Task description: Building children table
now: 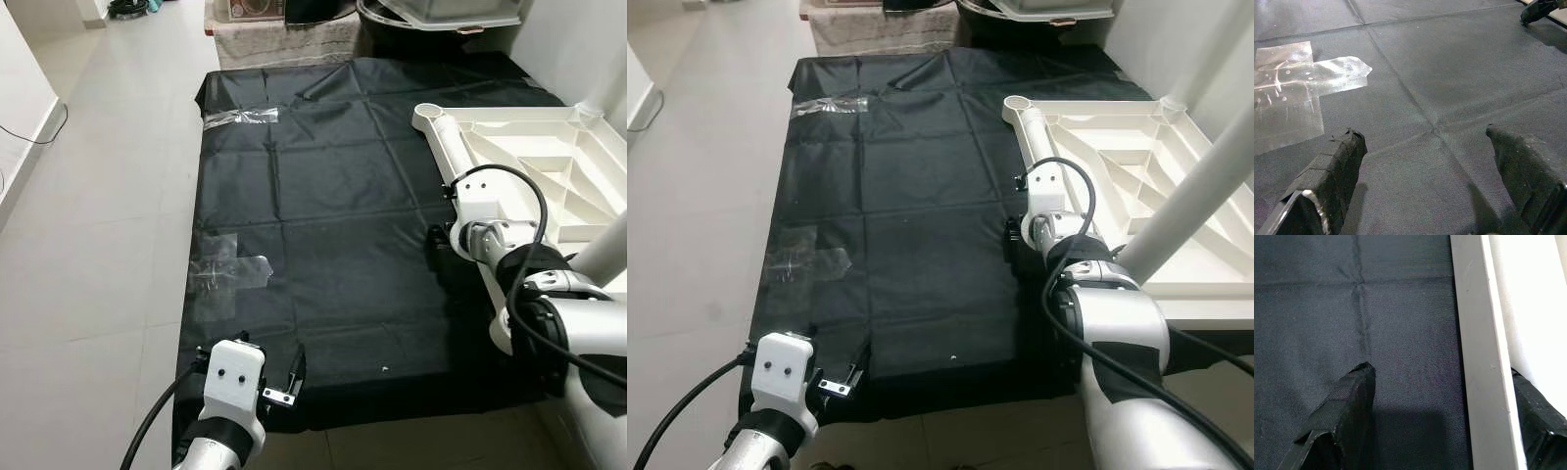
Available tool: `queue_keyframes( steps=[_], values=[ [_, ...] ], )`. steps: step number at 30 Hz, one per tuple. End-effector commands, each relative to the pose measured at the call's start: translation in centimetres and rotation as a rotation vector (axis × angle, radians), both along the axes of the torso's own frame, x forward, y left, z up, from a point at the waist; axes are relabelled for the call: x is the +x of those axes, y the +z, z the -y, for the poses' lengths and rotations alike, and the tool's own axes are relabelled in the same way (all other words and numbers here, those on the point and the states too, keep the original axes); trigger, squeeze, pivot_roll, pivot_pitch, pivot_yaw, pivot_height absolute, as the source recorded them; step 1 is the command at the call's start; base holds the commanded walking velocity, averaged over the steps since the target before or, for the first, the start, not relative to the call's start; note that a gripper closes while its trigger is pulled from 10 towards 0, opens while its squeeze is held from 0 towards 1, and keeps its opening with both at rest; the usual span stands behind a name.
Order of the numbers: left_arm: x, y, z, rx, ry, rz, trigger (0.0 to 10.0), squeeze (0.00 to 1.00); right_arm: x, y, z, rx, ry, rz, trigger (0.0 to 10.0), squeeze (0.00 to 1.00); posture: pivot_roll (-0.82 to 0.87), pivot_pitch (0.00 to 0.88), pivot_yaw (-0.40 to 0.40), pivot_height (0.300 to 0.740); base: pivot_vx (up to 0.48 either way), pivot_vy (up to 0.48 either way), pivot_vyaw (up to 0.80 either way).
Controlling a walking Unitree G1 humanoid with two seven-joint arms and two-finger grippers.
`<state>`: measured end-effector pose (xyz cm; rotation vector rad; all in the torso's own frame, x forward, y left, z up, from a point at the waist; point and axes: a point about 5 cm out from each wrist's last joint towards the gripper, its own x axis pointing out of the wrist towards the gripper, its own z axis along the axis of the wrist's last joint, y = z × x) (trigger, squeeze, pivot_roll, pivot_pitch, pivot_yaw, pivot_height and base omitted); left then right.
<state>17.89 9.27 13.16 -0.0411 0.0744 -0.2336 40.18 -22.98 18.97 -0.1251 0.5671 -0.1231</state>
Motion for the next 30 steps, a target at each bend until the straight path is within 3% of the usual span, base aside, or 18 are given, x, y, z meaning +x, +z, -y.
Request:
queue_keyframes(
  steps=[1,2,16,18,21,24,30],
  values=[
    [-0.3,-0.1,0.4,-0.015,-0.006,-0.016,10.0,0.0,-0.5,-1.6,-0.2,0.012,0.016,-0.066,6.5,0.0,0.05,0.197,-0.038,0.74,0.0,0.0,0.0],
    [-0.3,-0.1,0.4,-0.015,-0.004,-0.017,10.0,0.0,-0.5,-1.6,-0.3,0.013,0.026,-0.069,0.0,0.0,0.04,0.195,-0.046,0.74,0.0,0.0,0.0],
    [-0.2,-0.1,0.5,-0.013,-0.007,-0.019,10.0,0.0,-0.1,-1.0,-1.5,-0.018,0.159,-0.075,0.0,0.0,0.04,0.189,-0.044,0.74,0.0,0.0,0.0],
    [-0.2,-0.2,0.4,-0.009,-0.007,-0.021,10.0,0.0,0.0,-0.9,-2.4,-0.065,0.292,-0.094,0.0,0.0,0.04,0.174,-0.039,0.74,0.0,0.0,0.0],
    [-0.2,-0.3,0.4,-0.008,-0.007,-0.022,10.0,0.0,0.0,-0.8,-2.5,-0.072,0.315,-0.098,0.0,0.0,0.04,0.174,-0.039,0.74,0.0,0.0,0.0],
    [-0.1,-0.4,0.3,-0.005,-0.01,-0.022,10.0,0.0,0.0,-0.9,-3.8,-0.088,0.492,-0.12,0.0,0.0,0.04,0.163,-0.034,0.74,0.0,0.0,0.0],
    [0.1,-0.6,0.2,0.0,-0.011,-0.024,10.0,0.0,-0.5,-1.5,-5.1,-0.069,0.689,-0.194,0.0,0.0,0.04,0.146,-0.03,0.74,0.0,0.0,0.0]
  ],
)
